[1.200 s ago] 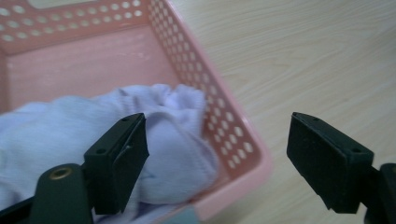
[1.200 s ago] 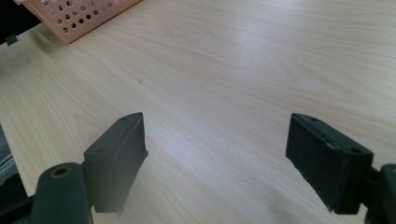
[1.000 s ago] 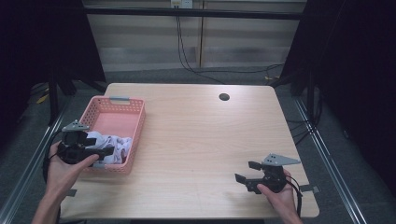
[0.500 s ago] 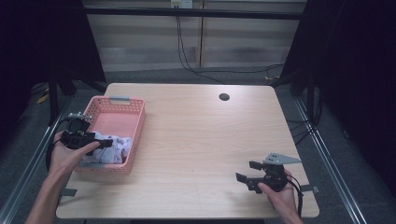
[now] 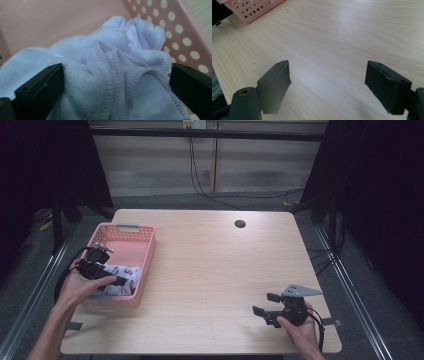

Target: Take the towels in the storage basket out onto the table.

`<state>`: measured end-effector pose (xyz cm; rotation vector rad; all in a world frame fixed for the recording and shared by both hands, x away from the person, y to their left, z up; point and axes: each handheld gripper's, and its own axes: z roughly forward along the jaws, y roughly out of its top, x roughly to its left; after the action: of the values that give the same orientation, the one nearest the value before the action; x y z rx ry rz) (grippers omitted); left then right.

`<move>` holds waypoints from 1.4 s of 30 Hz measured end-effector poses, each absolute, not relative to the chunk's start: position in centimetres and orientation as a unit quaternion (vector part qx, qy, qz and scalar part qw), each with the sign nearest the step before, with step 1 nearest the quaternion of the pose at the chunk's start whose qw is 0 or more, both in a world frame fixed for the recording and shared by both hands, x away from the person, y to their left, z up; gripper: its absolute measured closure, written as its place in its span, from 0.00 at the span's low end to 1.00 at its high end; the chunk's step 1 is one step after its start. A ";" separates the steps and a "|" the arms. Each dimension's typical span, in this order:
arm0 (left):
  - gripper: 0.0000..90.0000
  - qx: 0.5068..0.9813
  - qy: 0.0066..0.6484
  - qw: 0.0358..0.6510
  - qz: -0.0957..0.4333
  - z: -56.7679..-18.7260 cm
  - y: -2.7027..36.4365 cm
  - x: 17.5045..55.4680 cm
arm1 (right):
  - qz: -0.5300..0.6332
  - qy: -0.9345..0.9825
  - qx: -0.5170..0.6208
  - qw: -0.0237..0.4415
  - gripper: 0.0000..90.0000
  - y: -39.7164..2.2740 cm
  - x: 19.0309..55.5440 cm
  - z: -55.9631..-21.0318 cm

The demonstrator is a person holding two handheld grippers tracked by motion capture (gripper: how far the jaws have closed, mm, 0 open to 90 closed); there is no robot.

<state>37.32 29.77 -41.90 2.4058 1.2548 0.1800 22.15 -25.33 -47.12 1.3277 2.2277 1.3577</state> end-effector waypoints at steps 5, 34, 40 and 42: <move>0.00 0.881 0.438 0.170 0.063 -42.3 29.1 37.8 | 0.460 0.757 0.453 0.105 0.21 -25.3 22.3 -47.2; 0.34 0.911 0.395 -0.043 0.110 -45.5 25.1 39.9 | 0.460 0.758 0.450 0.105 0.24 -25.4 22.0 -47.1; 0.47 0.911 0.395 -0.031 0.114 -45.1 25.5 39.9 | 0.461 0.760 0.446 0.104 0.23 -25.3 22.1 -47.1; 0.50 0.907 0.407 -0.010 0.106 -44.7 26.1 40.0 | 0.461 0.759 0.448 0.103 0.23 -25.3 22.1 -47.0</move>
<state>39.96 26.12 -44.73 2.8686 1.2860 0.3341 22.15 -25.28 -47.04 1.3210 2.2390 1.3608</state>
